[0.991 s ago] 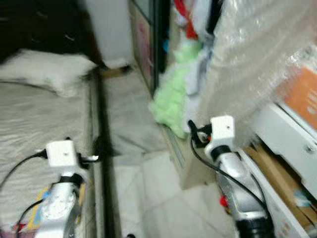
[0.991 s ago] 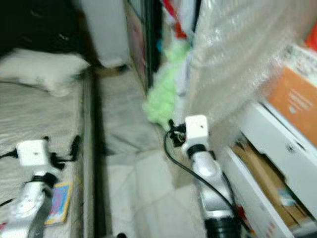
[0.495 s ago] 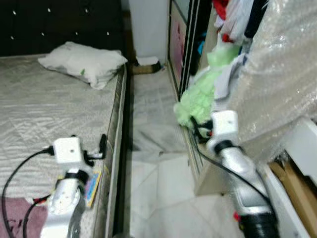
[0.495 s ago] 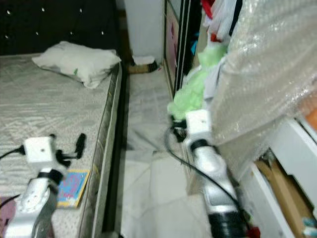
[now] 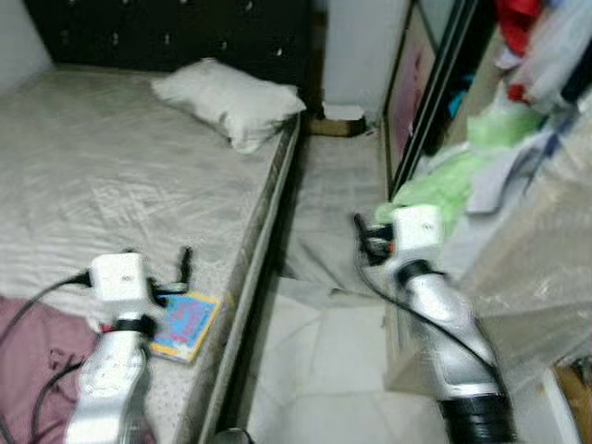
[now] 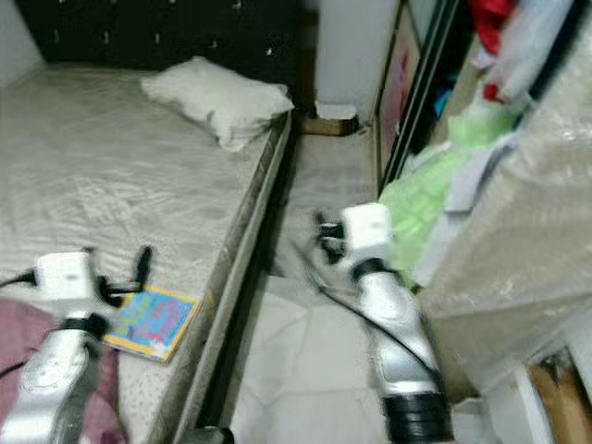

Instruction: Clean up the room

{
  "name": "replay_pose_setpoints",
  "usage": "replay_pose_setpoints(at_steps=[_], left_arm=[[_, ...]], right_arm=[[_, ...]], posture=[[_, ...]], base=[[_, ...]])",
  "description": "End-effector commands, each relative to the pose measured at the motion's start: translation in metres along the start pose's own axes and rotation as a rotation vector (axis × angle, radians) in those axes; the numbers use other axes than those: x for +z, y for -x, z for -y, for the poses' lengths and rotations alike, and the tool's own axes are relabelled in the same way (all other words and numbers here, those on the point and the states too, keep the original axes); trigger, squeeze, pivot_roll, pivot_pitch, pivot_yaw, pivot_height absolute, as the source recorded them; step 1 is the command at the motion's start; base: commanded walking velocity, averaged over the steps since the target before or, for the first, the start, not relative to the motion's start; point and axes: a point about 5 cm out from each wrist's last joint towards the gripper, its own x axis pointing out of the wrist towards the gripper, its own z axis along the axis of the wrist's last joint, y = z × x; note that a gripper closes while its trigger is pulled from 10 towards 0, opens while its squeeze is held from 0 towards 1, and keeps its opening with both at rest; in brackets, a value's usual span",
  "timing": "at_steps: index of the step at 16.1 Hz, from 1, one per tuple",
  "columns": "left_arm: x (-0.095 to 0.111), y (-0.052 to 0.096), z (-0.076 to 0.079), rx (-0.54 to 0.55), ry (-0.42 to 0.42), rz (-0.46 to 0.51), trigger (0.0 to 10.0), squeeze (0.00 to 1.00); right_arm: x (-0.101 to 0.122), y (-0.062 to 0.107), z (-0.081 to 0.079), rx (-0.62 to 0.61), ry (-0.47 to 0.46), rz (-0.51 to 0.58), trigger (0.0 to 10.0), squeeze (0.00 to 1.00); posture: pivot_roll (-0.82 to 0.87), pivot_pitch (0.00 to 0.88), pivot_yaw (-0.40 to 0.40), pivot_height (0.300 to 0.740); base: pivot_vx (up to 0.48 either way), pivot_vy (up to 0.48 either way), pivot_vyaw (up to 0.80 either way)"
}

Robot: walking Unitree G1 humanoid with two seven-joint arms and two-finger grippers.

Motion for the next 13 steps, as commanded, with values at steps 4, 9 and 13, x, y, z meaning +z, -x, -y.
replay_pose_setpoints(at_steps=[4,9,13], left_arm=[[0.0029,-0.0016,0.0045,-0.002,0.004,0.019,10.0,0.0],[0.0022,-0.0033,0.0042,0.002,-0.007,0.014,10.0,0.0],[0.0019,-0.0041,0.0049,-0.006,-0.009,0.012,10.0,0.0]], right_arm=[[-0.0001,-0.0014,0.0064,0.0,0.001,0.001,10.0,0.0],[0.0009,-0.0035,0.0046,0.015,0.004,0.01,10.0,0.0],[0.0012,-0.0037,0.0041,0.018,0.003,0.014,10.0,0.0]], posture=[[-0.07,0.0,-0.032,0.74],[-0.07,0.0,-0.03,0.74],[-0.07,0.0,-0.027,0.74]], base=[[0.0,0.0,0.8],[0.0,0.0,0.8],[0.0,0.0,0.8]])
